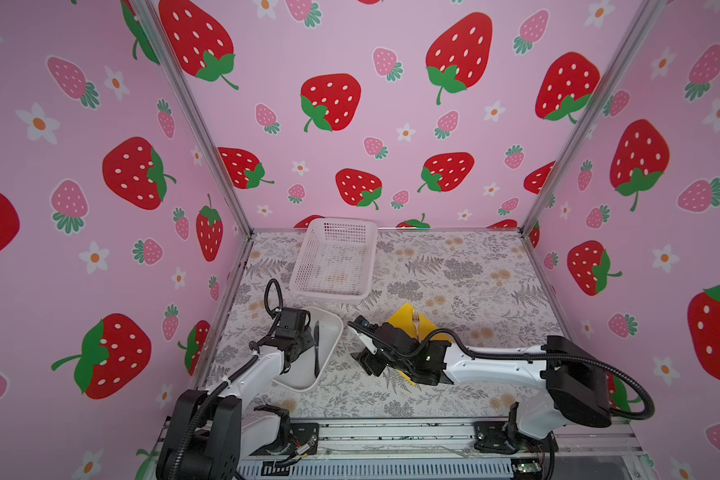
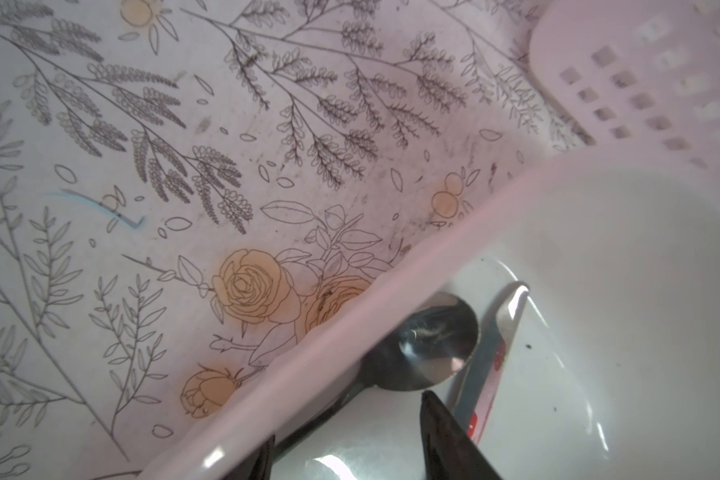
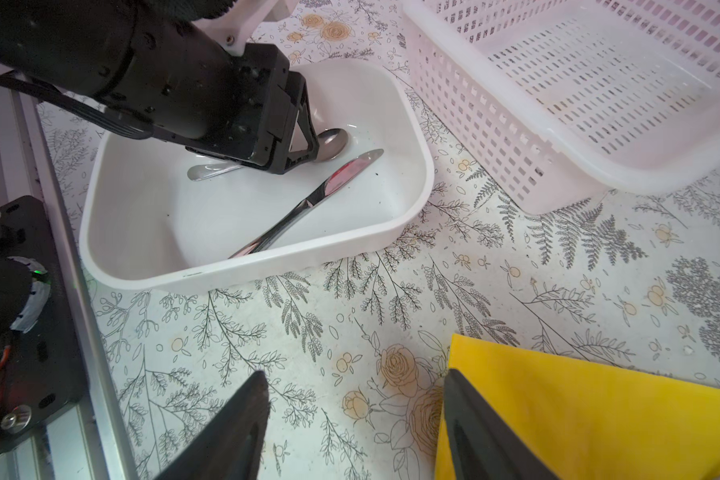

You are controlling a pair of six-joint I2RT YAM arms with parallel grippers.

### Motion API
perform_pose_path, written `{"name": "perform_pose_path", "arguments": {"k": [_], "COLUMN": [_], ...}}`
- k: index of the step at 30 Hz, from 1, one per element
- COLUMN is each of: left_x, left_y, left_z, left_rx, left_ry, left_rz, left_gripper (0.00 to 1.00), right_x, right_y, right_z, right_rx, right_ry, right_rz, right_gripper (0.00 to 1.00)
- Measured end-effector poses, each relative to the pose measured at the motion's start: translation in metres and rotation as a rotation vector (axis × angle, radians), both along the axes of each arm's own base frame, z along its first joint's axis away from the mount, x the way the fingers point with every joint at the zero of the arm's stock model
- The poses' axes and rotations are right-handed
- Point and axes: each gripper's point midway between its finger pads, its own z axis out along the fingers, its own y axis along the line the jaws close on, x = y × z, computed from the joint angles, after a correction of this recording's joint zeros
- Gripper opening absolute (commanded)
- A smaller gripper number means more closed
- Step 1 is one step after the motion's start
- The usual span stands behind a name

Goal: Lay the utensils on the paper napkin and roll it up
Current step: 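Lower the left gripper and grasp the spoon handle in the tray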

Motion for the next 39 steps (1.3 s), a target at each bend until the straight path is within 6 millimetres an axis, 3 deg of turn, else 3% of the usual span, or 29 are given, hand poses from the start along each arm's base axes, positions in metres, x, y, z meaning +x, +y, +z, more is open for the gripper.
{"name": "perform_pose_path", "arguments": {"k": [12,32,39], "left_x": [0.010,-0.028,-0.024], "left_y": [-0.003,-0.014,-0.018], "left_z": [0.000,-0.005,-0.007], "left_rx": [-0.015,-0.016,0.002], "left_ry": [-0.031,0.163,0.210], "left_rz": [0.038,0.030,-0.030], "left_gripper": [0.47,0.35,0.23], "right_x": [0.006,0.012,0.013], "right_y": [-0.006,-0.008,-0.009], "right_z": [0.003,0.004,0.004], "right_rx": [0.012,0.011,0.011], "right_ry": [-0.012,-0.020,-0.020], "right_rz": [-0.022,-0.042,-0.051], "right_gripper": [0.69,0.69,0.69]}}
